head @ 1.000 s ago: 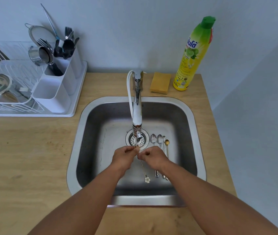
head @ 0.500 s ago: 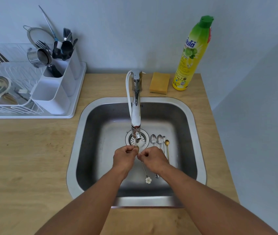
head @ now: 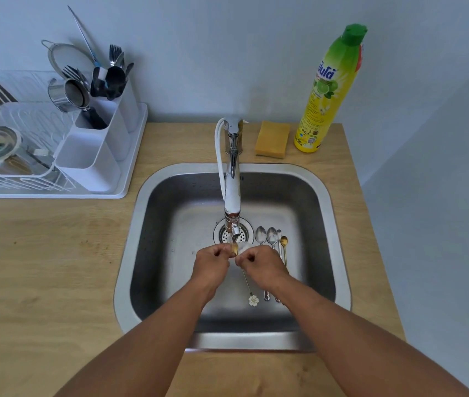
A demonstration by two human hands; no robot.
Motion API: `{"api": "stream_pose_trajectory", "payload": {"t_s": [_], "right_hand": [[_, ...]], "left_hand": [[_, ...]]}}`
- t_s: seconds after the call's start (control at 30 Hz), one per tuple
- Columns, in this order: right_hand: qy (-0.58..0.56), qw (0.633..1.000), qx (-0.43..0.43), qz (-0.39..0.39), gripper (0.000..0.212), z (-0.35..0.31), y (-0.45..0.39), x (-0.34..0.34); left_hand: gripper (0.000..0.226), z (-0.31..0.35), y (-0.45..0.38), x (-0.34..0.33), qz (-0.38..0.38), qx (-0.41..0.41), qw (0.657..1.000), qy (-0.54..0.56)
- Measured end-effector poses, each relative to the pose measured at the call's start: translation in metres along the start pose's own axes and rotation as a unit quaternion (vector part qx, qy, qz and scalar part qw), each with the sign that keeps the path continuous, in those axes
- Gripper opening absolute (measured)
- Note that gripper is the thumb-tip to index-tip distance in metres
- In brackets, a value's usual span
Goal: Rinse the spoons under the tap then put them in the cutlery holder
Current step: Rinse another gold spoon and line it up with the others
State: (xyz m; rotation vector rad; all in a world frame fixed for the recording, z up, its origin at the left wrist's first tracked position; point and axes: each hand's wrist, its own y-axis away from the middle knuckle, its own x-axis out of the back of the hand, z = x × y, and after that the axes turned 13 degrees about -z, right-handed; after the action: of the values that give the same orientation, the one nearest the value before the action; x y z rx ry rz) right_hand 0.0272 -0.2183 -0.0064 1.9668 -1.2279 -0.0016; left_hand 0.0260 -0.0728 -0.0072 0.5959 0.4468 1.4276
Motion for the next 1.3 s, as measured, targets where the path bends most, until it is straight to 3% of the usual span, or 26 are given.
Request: {"api": "stream_pose_trajectory", "payload": {"t_s": [0.33,0.5,0.77,1.0,1.1,1.3], "right_hand": [[-0.031,0.992,0.038,-0.119,0.018,-0.001,0.011,0.021],[-0.028,0.993,0.051,-0.099,0.02,-0.001,0.012,0.019],[0.002,0.995,0.071,-0.067,0.031,0.002,0.011,0.012],[0.013,0.995,0.08,-0.053,0.027,0.003,0.009,0.007],[0.015,0.996,0.077,-0.039,0.029,0.001,0.009,0.006],[-0.016,0.996,0.067,-0.05,0.027,-0.001,0.013,0.01]], "left_hand": [[0.022,-0.008,0.0,0.022,-0.177,0.027,0.984,0.015],[0.017,-0.006,-0.002,0.021,-0.159,0.02,0.987,0.011],[0.034,0.008,-0.001,0.012,-0.139,0.054,0.989,0.007],[0.039,0.015,-0.002,0.01,-0.092,0.094,0.991,0.005],[0.037,0.015,-0.001,0.011,-0.065,0.096,0.992,0.042],[0.013,0.01,0.008,0.014,-0.091,0.052,0.994,0.033]]}}
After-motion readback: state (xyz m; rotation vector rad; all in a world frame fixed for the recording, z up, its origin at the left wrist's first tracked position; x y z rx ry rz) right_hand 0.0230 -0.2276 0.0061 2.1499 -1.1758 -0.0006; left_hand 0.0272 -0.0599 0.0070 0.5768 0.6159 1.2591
